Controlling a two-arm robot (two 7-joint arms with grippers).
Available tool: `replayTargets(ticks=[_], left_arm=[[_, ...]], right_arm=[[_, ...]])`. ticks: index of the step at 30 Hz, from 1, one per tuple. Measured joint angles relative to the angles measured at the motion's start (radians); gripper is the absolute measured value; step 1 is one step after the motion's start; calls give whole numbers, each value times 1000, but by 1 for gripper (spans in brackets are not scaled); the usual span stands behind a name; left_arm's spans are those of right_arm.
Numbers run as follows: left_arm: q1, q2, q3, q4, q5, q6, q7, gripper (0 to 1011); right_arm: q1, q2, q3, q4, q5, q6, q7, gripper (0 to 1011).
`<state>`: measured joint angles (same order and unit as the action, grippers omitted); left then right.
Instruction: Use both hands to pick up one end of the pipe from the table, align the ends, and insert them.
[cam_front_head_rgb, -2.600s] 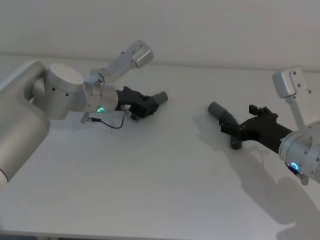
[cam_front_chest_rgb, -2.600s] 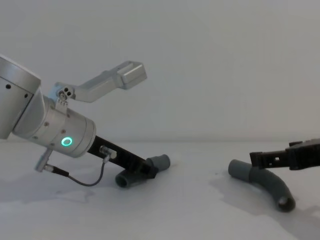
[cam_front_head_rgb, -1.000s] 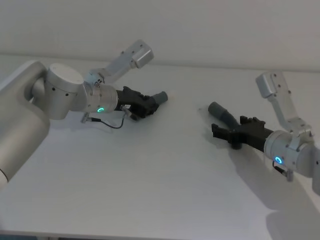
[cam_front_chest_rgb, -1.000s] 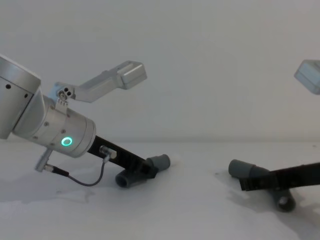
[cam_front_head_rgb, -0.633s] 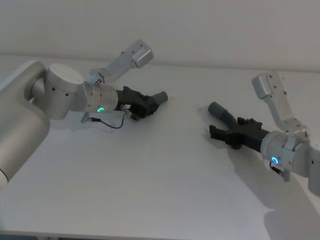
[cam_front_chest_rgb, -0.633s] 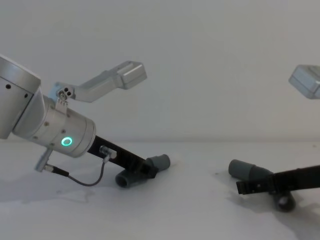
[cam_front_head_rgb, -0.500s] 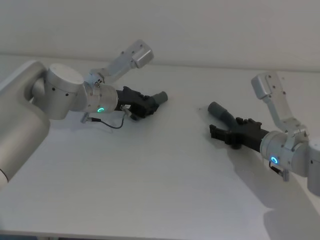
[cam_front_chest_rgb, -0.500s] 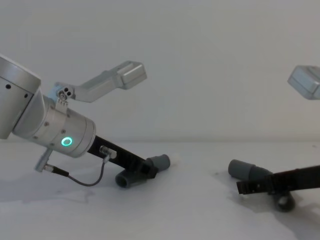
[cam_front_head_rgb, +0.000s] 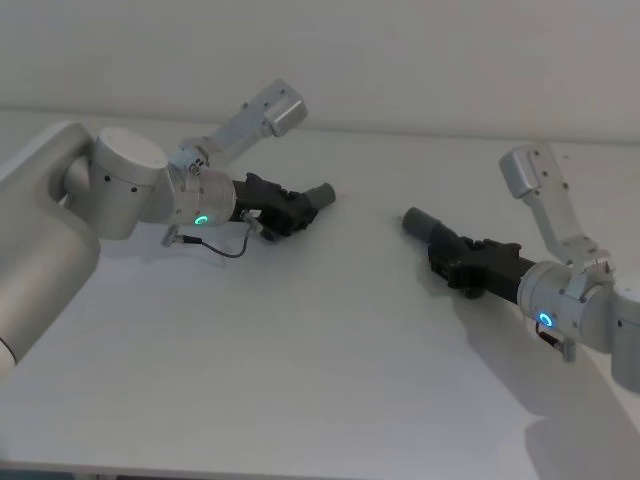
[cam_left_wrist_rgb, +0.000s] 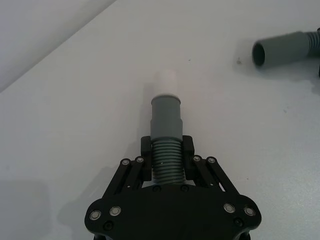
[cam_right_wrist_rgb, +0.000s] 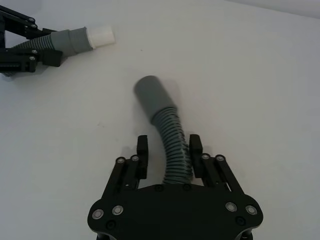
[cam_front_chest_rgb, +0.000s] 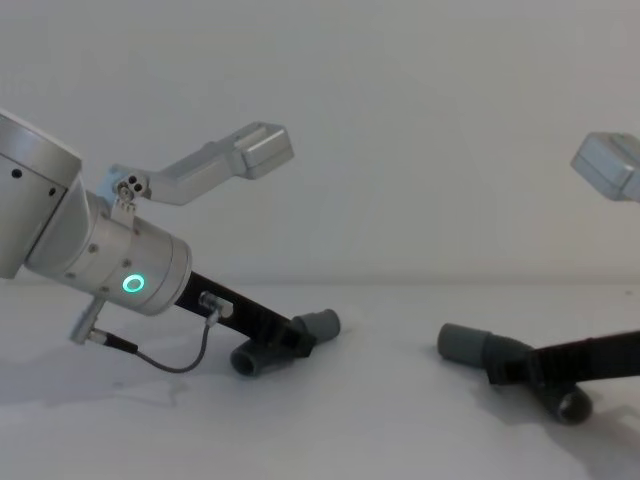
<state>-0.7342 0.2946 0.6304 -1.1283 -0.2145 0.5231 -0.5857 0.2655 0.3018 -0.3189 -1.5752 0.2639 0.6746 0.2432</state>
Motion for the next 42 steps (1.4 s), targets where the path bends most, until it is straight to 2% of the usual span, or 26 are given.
replayTargets(ticks=[7, 12, 23, 29, 35, 42], left_arm=[[0, 0, 0, 0, 0, 0, 0, 339], [0, 0, 0, 0, 0, 0, 0, 339], [-1, 0, 1, 0, 0, 0, 0, 339], [-6, -1, 7, 3, 5, -8, -1, 339], [-13, 0, 14, 5, 20, -28, 0, 339], [-23, 4, 18, -10, 40, -60, 2, 339]], right_arm=[[1, -1, -1, 2, -1, 0, 1, 287], [1, -1, -1, 3, -1, 0, 1, 209], [1, -2, -1, 3, -2, -2, 2, 186], [-8, -3, 4, -2, -3, -24, 5, 186], [-19, -3, 13, -15, -3, -69, 12, 185], [-35, 6, 33, -44, 2, -154, 27, 183]])
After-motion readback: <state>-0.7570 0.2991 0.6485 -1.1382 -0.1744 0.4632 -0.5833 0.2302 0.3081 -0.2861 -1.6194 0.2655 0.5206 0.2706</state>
